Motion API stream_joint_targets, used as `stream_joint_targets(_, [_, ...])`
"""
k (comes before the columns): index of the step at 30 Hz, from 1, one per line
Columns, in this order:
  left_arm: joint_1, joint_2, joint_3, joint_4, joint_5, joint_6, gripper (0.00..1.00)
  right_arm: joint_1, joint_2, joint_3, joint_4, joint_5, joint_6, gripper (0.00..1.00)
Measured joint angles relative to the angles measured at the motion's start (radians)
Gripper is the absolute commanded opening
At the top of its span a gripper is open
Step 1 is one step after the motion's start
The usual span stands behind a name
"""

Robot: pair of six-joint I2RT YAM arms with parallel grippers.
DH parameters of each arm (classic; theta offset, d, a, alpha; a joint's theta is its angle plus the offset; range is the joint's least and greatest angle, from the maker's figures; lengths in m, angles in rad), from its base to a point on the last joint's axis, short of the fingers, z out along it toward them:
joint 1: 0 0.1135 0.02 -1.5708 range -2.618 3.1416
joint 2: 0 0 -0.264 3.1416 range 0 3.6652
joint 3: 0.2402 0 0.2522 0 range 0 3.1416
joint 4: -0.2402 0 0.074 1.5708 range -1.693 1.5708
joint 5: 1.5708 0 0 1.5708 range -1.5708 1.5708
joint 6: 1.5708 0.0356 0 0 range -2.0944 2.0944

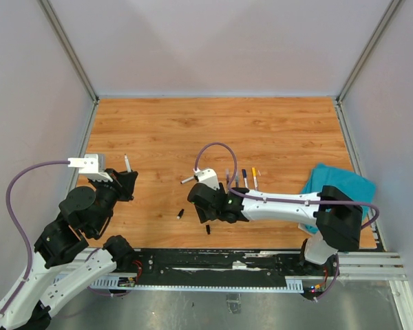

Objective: Insert the pens into the pen caps
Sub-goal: Insert the pen cap onto the pen.

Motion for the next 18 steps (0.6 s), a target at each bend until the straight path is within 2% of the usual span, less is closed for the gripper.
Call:
stream_joint_targets(3, [0.0,0.0,0.0,0.0,-0.001,0.0,0.01,0.0,0.013,0.005,-0.027,-0.02,0.034,0.6])
stream_joint_targets(10, [0.0,0.0,0.0,0.0,-0.002,0.0,0.0,0.0,0.056,0.016,-0.076,-0.065,0.087,0.67])
stream_joint_targets(18, [0.0,0.0,0.0,0.0,-0.002,0.0,0.0,0.0,0.061,0.017,-0.116,-0.079,0.176,0.67])
